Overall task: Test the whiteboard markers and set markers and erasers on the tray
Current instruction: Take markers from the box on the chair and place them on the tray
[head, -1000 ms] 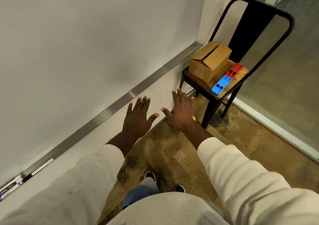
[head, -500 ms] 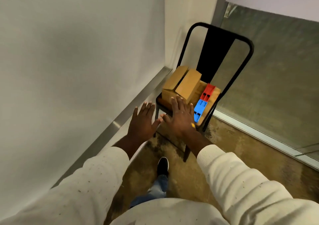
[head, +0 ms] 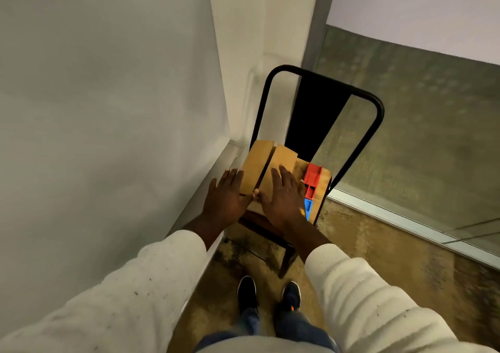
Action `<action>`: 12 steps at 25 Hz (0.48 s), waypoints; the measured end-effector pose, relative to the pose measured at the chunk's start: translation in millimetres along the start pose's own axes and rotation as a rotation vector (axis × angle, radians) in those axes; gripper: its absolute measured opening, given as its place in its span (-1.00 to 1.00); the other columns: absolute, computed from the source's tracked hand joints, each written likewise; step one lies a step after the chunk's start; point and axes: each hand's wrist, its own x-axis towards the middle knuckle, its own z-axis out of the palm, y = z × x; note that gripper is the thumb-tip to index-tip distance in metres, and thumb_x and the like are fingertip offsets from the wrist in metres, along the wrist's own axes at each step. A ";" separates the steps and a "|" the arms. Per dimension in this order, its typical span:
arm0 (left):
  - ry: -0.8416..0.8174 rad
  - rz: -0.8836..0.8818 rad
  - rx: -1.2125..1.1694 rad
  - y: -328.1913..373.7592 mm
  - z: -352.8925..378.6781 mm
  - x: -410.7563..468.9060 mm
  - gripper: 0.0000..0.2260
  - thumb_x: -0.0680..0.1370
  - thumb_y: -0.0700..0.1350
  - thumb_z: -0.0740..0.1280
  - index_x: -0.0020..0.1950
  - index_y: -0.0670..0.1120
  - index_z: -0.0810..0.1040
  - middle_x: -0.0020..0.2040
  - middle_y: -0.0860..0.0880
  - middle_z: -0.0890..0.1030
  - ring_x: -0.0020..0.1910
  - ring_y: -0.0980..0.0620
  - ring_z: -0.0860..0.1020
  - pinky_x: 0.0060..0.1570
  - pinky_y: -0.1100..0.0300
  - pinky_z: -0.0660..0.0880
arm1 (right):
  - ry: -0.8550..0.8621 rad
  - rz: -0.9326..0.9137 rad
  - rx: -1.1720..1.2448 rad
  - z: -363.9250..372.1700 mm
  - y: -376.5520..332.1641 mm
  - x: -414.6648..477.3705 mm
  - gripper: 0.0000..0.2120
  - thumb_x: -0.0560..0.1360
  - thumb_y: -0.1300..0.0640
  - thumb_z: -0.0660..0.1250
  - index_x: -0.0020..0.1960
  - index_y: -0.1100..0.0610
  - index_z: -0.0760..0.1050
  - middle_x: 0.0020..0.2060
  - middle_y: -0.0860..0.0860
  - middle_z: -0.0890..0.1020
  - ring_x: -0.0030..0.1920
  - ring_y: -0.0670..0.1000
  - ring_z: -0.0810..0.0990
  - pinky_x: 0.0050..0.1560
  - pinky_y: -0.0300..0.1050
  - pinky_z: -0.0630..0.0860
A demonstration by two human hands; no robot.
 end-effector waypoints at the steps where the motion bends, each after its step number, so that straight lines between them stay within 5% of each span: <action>1: -0.040 -0.019 -0.019 2.4 0.2 10.5 -0.26 0.53 0.39 -0.02 0.57 -0.04 0.05 0.56 -0.10 0.18 0.55 -0.11 0.12 0.47 -0.20 0.09 | -0.008 0.003 -0.008 0.2 5.4 7.1 -0.32 0.57 -0.28 0.09 0.57 0.01 0.08 0.58 0.03 0.06 0.56 0.10 0.02 0.52 0.21 -0.07; 7: -0.176 -0.184 -0.134 22.6 5.4 49.4 -0.18 0.47 0.45 0.12 0.56 0.04 -0.03 0.53 -0.13 0.21 0.38 -0.21 0.38 0.26 -0.20 0.40 | -0.065 0.010 0.004 -0.7 26.8 37.7 -0.33 0.56 -0.25 0.15 0.57 0.00 0.10 0.58 0.03 0.08 0.56 0.10 0.03 0.52 0.19 -0.07; 12: -0.127 -0.244 -0.186 22.9 -1.5 58.0 -0.33 0.56 0.18 0.23 0.57 0.07 -0.02 0.28 -0.13 0.53 0.15 -0.18 0.55 0.10 -0.09 0.49 | -0.128 -0.077 -0.042 4.7 29.4 49.7 -0.35 0.53 -0.25 0.18 0.55 -0.13 0.09 0.58 0.00 0.04 0.56 0.09 0.00 0.51 0.24 -0.05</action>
